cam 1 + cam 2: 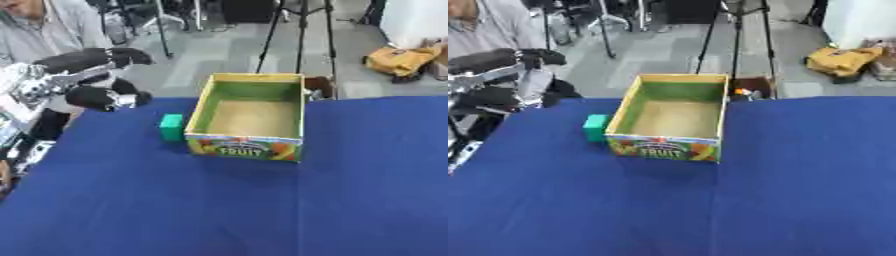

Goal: Pick up objects on the table and place them in the box.

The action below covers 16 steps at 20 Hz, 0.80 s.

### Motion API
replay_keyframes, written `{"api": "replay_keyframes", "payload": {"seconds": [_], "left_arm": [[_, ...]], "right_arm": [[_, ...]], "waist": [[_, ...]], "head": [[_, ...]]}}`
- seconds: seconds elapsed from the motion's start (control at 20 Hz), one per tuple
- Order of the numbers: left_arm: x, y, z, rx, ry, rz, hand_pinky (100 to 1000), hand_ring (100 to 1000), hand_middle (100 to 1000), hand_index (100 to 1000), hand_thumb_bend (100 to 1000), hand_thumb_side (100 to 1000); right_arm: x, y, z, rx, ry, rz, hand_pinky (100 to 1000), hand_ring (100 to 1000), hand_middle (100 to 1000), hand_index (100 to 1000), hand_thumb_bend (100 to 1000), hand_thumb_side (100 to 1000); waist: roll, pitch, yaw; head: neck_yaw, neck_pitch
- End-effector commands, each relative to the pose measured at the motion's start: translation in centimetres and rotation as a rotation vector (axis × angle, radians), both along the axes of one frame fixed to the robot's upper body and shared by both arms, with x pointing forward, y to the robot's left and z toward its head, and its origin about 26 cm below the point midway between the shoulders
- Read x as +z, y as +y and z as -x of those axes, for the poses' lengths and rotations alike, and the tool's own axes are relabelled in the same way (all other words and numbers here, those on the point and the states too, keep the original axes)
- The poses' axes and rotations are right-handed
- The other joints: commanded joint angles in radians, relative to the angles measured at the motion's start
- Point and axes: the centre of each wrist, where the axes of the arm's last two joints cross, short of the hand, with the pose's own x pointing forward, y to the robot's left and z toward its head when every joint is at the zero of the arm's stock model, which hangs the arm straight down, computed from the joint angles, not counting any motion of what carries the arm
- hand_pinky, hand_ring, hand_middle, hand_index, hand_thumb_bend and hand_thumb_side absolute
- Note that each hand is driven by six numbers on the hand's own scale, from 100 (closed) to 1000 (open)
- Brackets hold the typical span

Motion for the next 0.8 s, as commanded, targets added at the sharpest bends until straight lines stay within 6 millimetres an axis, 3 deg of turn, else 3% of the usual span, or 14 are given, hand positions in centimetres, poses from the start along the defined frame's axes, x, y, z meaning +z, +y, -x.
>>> {"api": "replay_keyframes", "payload": {"seconds": [0.05,0.45,0.8], "left_arm": [[1.3,0.1,0.4,0.023,-0.023,-0.02,882,1000,975,1000,423,945],[0.7,0.6,-0.1,0.048,0.013,-0.027,885,1000,976,1000,444,879],[0.3,1.3,-1.0,0.097,0.058,-0.017,890,997,980,1000,451,878]], "right_arm": [[1.0,-0.1,0.4,-0.007,-0.032,0.019,915,826,539,697,100,913],[1.0,-0.1,0.4,-0.006,-0.032,0.019,914,827,536,697,100,912],[1.1,-0.1,0.4,-0.003,-0.036,0.022,914,827,533,696,100,912]], "waist": [[-0.002,-0.016,-0.001],[-0.003,-0.011,-0.006],[-0.004,-0.001,-0.011]], "head": [[-0.002,0.004],[0.002,0.001],[-0.004,0.004]]}}
